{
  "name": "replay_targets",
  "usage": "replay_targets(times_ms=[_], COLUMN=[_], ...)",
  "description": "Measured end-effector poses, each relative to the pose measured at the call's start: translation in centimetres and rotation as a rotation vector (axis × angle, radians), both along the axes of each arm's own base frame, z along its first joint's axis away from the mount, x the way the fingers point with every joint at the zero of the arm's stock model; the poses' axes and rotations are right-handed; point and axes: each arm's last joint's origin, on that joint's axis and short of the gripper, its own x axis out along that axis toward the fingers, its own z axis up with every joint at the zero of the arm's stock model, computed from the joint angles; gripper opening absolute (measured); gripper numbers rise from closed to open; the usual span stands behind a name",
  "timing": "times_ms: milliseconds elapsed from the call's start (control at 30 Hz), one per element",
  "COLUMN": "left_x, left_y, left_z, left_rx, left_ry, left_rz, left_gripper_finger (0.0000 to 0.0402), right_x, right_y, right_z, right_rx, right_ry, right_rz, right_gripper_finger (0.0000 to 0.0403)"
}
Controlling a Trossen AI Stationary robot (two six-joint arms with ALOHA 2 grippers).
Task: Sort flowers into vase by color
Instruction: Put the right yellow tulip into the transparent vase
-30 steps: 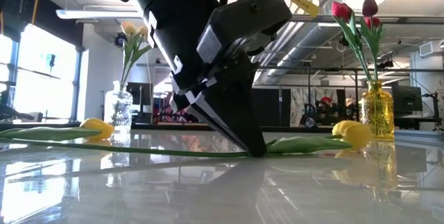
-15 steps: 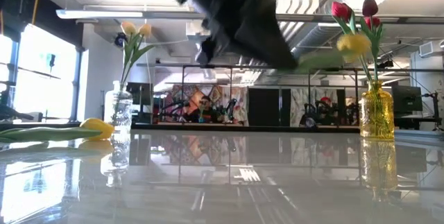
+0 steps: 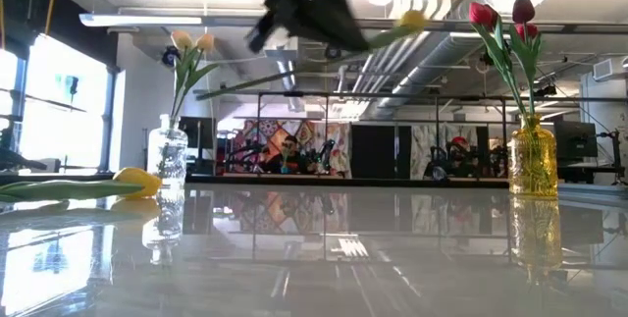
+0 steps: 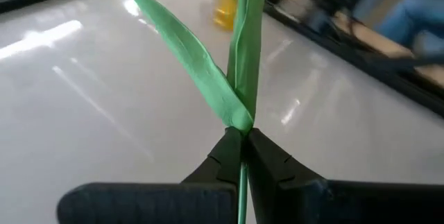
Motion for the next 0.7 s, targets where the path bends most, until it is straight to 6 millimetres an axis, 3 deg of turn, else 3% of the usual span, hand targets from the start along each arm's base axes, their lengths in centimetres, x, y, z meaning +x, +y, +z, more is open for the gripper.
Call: replay_targets(times_ms=[167, 367, 700], left_x=[-3.2, -8.4, -16.2], left_y=[1.7, 3.5, 6.6], left_z=[0.5, 1.6, 3.3], left_rx=[-0.027, 0.014, 0.241], left_ry=[-0.077, -0.174, -0.259], left_rz=[0.141, 0.291, 0.495], left_gripper_finger=[0.0000, 0.0000, 0.0000], right_x=[0.0, 0.0, 0.0], right_y=[0.0, 0.0, 0.0], right_z=[0.0, -0.1, -0.1], right_rx=[0.000, -0.001, -0.001], right_ry=[0.001, 0.009, 0.010], right_rz=[0.000, 0.000, 0.000], right_gripper_finger=[0.0000, 0.0000, 0.0000])
